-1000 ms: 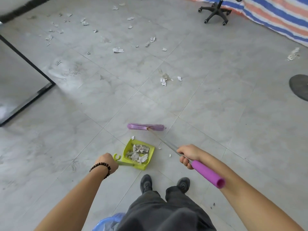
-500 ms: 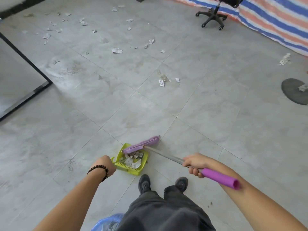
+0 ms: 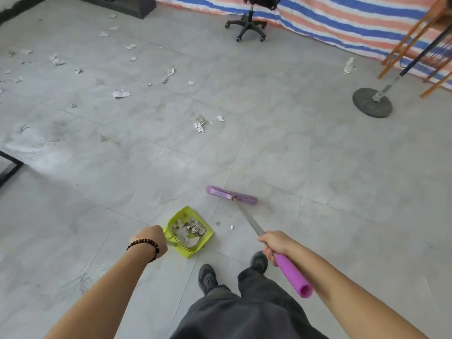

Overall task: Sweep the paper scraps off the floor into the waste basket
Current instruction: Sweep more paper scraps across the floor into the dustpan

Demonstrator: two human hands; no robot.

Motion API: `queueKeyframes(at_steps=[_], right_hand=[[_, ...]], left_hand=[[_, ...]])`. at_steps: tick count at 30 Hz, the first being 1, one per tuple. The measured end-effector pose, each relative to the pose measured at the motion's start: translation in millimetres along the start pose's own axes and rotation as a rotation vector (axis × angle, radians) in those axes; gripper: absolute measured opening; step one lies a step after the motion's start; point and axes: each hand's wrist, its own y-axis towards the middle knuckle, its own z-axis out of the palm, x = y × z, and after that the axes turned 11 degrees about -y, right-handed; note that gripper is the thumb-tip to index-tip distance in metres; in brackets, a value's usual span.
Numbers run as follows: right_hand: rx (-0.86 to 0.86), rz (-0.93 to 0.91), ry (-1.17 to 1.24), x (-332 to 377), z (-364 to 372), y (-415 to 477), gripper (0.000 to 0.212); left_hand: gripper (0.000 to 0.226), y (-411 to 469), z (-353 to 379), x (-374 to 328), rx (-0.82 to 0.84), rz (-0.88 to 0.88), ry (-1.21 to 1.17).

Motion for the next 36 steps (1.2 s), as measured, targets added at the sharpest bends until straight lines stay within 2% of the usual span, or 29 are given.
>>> queueKeyframes(at_steps=[3, 5, 10, 12, 16, 18, 21, 26, 32, 36], right_hand=[[-0.070, -0.035, -0.034, -12.7, 14.9, 4.3, 0.016], [-0.054, -0.001, -0.008, -19.2, 23.6, 5.5, 0.012], [0.010, 0.067, 0.096, -21.3, 59.8, -11.8, 0.016], [0.103, 0.084, 0.175, -15.2, 63.6, -21.6, 0.018], [0.372, 0.156, 0.361, 4.8, 38.3, -26.9, 0.038], [0.427, 0.187, 0.479, 14.1, 23.0, -26.1, 0.040], [0.416, 0.162, 0.519, 28.6, 10.4, -25.0, 0.040], [0.408, 0.091, 0.405, 68.7, 5.6, -32.7, 0.042], [0.309, -0.007, 0.376, 113.6, -8.9, -34.4, 0.037], [0.228, -0.087, 0.329, 147.0, -31.9, -16.0, 0.035]], left_hand=[[0.017, 1.4, -3.8, -13.7, 0.008, 0.033, 0.090], [0.021, 0.8, -2.0, -18.0, 0.012, 0.043, 0.128], [0.011, -2.9, 9.8, -14.4, 0.007, 0.053, 0.092], [0.010, -2.3, 11.2, -11.3, 0.003, 0.045, 0.048], [0.011, -0.6, 12.4, 1.5, 0.007, 0.010, -0.012], [0.012, -0.8, 11.0, 6.2, 0.001, -0.001, -0.041], [0.023, 0.1, 6.5, 11.1, -0.012, -0.016, -0.081], [0.016, 5.4, -6.6, 15.3, -0.033, -0.040, -0.136], [0.006, 28.7, -37.0, 4.2, -0.082, -0.041, -0.252], [0.008, 56.2, -63.3, -19.1, -0.125, -0.047, -0.298]])
